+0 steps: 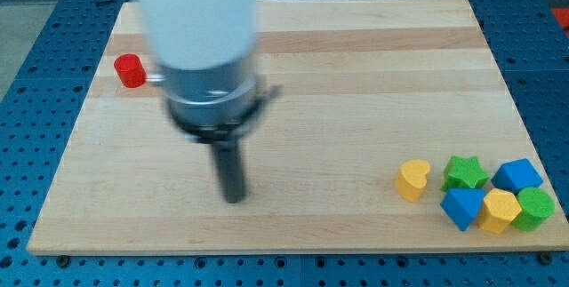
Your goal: Point at the red circle
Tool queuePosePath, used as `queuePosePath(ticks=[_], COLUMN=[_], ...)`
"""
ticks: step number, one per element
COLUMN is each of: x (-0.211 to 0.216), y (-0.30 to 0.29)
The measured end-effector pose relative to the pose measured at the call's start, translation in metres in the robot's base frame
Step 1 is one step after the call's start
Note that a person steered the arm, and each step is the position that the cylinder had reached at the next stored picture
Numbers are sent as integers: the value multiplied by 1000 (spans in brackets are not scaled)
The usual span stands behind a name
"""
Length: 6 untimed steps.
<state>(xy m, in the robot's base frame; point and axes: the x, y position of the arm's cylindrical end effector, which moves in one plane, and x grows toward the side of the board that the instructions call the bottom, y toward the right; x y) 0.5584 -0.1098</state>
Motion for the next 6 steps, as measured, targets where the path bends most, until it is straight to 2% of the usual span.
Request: queuePosePath(ticks=[1,2,3,4,6], x=[-37,-98,-133,-133,-213], y=[-74,-140,-193,-193,-194])
